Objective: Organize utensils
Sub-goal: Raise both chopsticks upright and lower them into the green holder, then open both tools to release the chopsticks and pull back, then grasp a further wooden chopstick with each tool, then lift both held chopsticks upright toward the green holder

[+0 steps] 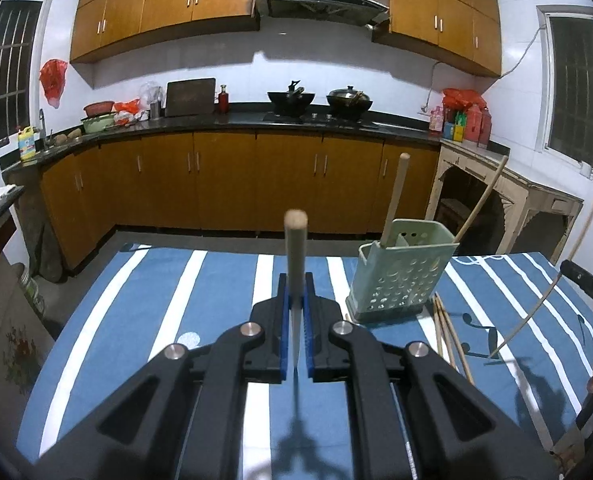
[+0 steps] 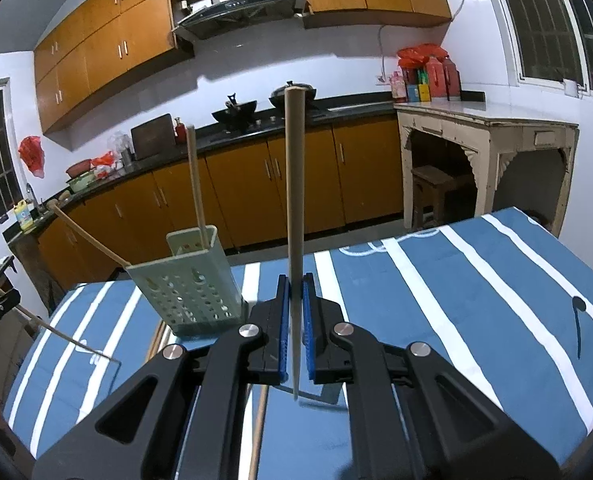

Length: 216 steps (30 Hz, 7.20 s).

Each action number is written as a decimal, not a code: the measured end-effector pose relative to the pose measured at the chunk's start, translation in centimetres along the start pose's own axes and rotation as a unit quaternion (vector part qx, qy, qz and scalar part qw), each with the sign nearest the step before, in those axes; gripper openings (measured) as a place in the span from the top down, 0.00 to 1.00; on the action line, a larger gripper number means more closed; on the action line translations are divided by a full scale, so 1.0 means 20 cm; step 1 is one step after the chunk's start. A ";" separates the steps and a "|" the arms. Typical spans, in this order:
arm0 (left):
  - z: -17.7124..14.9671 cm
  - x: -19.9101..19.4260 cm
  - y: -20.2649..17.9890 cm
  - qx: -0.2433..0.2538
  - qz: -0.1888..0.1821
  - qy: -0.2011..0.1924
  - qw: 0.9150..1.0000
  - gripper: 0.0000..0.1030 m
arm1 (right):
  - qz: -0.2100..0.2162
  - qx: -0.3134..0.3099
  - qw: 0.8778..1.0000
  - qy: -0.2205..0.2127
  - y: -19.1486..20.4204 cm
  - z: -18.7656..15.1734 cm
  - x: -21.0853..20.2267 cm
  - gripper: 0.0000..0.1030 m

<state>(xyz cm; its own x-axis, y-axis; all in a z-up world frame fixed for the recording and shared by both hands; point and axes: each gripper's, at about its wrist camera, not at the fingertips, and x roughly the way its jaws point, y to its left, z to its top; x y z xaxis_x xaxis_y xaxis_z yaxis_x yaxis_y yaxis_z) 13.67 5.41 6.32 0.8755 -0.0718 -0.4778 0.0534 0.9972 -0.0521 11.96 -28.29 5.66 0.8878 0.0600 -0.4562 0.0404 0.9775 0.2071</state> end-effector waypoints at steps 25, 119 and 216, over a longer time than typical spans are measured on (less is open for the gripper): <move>0.57 -0.15 -0.43 0.004 -0.097 -0.140 0.985 0.93 | 0.113 -0.024 0.983 -0.141 0.38 0.49 -0.03 0.93; -0.68 0.49 -0.22 -0.008 -0.053 0.201 0.978 0.76 | -0.040 -0.029 0.978 0.201 0.05 -0.62 0.42 0.93; -0.19 0.06 0.02 -0.034 -0.024 0.038 0.998 0.93 | -0.013 -0.024 0.999 0.038 0.03 -0.22 0.07 0.93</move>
<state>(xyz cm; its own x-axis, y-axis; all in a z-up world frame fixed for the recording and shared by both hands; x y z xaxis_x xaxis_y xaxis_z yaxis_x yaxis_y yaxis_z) 12.88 5.71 2.38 0.8334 -0.1240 -0.5386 0.0595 0.9890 -0.1357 11.14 -26.74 1.32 0.8495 0.0469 -0.5255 0.0397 0.9875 0.1523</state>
